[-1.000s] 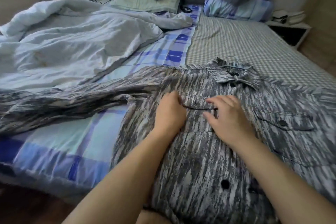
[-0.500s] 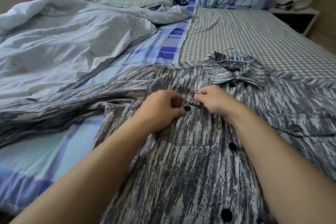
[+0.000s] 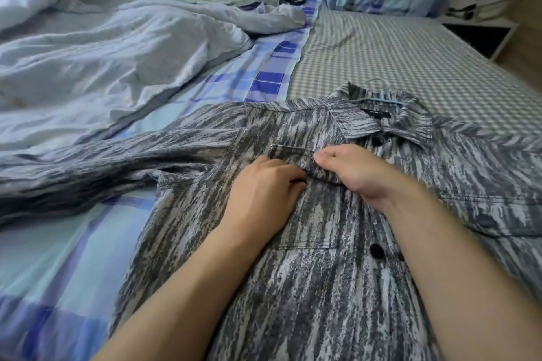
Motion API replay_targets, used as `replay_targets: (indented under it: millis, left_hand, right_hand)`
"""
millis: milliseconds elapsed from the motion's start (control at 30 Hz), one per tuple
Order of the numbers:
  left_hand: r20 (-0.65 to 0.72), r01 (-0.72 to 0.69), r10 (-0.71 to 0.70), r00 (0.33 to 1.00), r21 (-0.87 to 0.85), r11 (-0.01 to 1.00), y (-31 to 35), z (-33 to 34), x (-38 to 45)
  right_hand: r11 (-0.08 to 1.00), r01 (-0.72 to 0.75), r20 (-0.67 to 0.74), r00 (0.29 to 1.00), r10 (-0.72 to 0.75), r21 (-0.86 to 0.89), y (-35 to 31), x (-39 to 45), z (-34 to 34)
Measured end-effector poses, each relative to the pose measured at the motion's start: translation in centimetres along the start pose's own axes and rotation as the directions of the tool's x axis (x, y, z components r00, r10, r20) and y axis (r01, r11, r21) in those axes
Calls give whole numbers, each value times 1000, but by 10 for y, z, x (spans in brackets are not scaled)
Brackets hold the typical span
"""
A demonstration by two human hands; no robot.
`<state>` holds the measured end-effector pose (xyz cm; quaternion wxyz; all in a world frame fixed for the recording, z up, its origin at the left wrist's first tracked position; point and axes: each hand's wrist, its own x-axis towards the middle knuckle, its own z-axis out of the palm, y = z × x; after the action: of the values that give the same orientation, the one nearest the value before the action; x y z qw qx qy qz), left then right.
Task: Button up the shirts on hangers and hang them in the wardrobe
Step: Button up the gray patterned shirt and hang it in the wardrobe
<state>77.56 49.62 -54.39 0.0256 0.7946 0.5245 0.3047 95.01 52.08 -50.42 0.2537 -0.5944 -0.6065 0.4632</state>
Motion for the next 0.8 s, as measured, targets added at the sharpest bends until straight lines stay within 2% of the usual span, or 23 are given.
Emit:
replay_targets:
  millis: [67, 200, 300, 433, 633, 700, 800]
  left_hand:
    - [-10, 49, -50, 999, -14, 999, 5, -1, -2]
    - [0, 307, -313, 950, -208, 929, 11, -7, -3]
    - [17, 380, -394, 919, -309, 872, 10, -9, -2]
    - [23, 393, -410, 912, -343, 853, 7, -9, -2]
    - [28, 409, -424, 905, -329, 851, 10, -8, -2]
    - [44, 417, -431, 901, -355, 837, 9, -8, -2]
    - [38, 407, -424, 905, -363, 838, 11, -9, -4]
  right_hand:
    - [1000, -7, -9, 1000, 7, 0, 1, 0, 1]
    - [1000, 5, 4, 1000, -5, -18, -1, -3, -2]
    - [1000, 17, -21, 1000, -17, -26, -5, -7, -1]
    - [997, 21, -53, 998, -25, -75, -7, -5, 4]
    - [974, 20, 51, 999, -8, -225, -17, -13, -5]
    - [970, 41, 89, 996, -21, -239, -20, -14, -1]
    - [978, 41, 50, 998, -31, -204, -21, -14, 7]
